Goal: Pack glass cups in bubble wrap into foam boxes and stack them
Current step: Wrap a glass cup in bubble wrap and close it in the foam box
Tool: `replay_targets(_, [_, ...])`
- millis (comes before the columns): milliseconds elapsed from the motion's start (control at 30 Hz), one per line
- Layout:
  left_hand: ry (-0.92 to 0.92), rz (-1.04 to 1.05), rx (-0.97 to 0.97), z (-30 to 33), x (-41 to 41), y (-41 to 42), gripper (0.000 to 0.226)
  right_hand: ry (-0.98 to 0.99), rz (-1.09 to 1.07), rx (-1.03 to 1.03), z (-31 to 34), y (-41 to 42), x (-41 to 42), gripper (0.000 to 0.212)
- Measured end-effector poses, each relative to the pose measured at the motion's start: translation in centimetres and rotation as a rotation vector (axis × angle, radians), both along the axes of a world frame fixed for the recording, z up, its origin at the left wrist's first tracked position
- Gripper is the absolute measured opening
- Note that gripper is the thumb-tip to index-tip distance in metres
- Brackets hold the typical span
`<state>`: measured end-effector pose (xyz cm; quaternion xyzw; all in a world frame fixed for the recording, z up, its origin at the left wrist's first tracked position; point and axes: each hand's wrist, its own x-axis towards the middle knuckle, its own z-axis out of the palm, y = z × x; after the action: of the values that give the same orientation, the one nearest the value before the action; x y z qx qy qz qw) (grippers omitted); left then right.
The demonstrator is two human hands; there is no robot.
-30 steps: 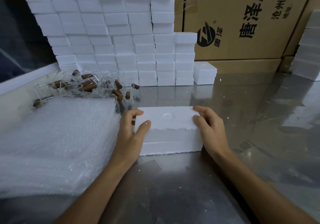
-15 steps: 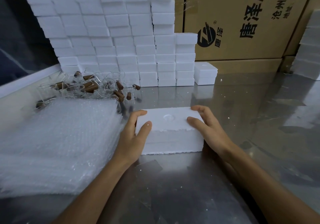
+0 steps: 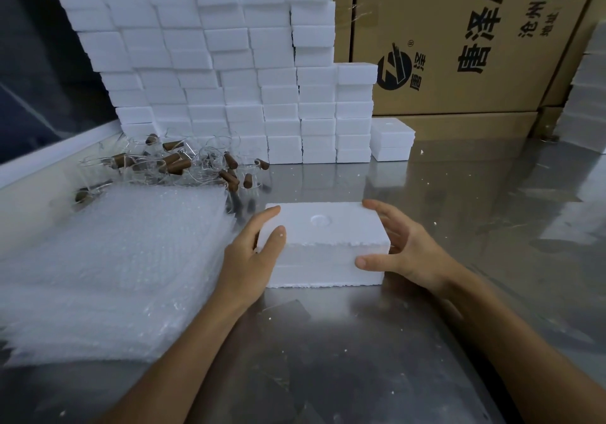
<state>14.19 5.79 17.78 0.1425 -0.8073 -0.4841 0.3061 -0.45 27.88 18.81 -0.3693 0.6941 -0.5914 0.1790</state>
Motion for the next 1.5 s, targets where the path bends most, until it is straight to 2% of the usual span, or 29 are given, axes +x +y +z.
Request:
replay_targets(67, [-0.027,-0.010,-0.034,0.3,0.3,-0.1,0.022,0.000,0.012,-0.001,0.0,0.0,-0.1,0.088])
replay_targets(167, [-0.085,-0.052,-0.105,1.1,1.0,-0.5,0.038,0.017,0.025,0.027,0.2,0.1,-0.2,0.087])
replay_targets(267, [-0.132,-0.129,-0.124,1.5,1.6,-1.1,0.045,0.022,0.024,0.038,0.4,0.1,-0.4,0.087])
replay_targets(467, [-0.098,-0.160,-0.098,1.2,1.7,-1.4,0.068,0.024,0.032,0.049,0.4,0.2,-0.5,0.088])
replay_targets(867, [-0.027,-0.152,0.039,0.6,1.3,-1.9,0.073,0.015,0.066,0.092,0.4,1.0,-0.8,0.095])
replay_targets(1100, [-0.034,-0.142,0.006,0.0,1.2,-2.1,0.071,0.067,0.002,0.098,0.6,0.9,-0.6,0.087])
replay_targets(1167, [-0.009,-0.096,0.021,-0.3,1.1,-1.8,0.067,0.101,-0.040,0.094,0.6,0.5,-0.3,0.085])
replay_targets(1267, [0.061,0.122,0.038,-0.5,0.5,-0.5,0.061,0.130,-0.119,0.040,0.0,-0.3,0.0,0.084])
replay_targets(1333, [0.070,0.222,0.185,-0.3,0.0,0.5,0.064,0.108,-0.172,-0.010,-0.2,-0.7,0.1,0.084])
replay_targets(1367, [0.074,0.211,0.338,-0.1,-0.2,1.0,0.066,0.092,-0.185,-0.037,-0.3,-1.0,0.2,0.084])
replay_targets(1433, [0.115,0.071,0.710,0.6,-0.5,2.0,0.074,0.095,-0.195,-0.081,-0.4,-1.4,0.5,0.086])
replay_targets(1500, [0.165,-0.069,0.980,1.1,-0.6,2.8,0.081,0.213,-0.219,-0.076,-0.3,-1.8,1.2,0.089])
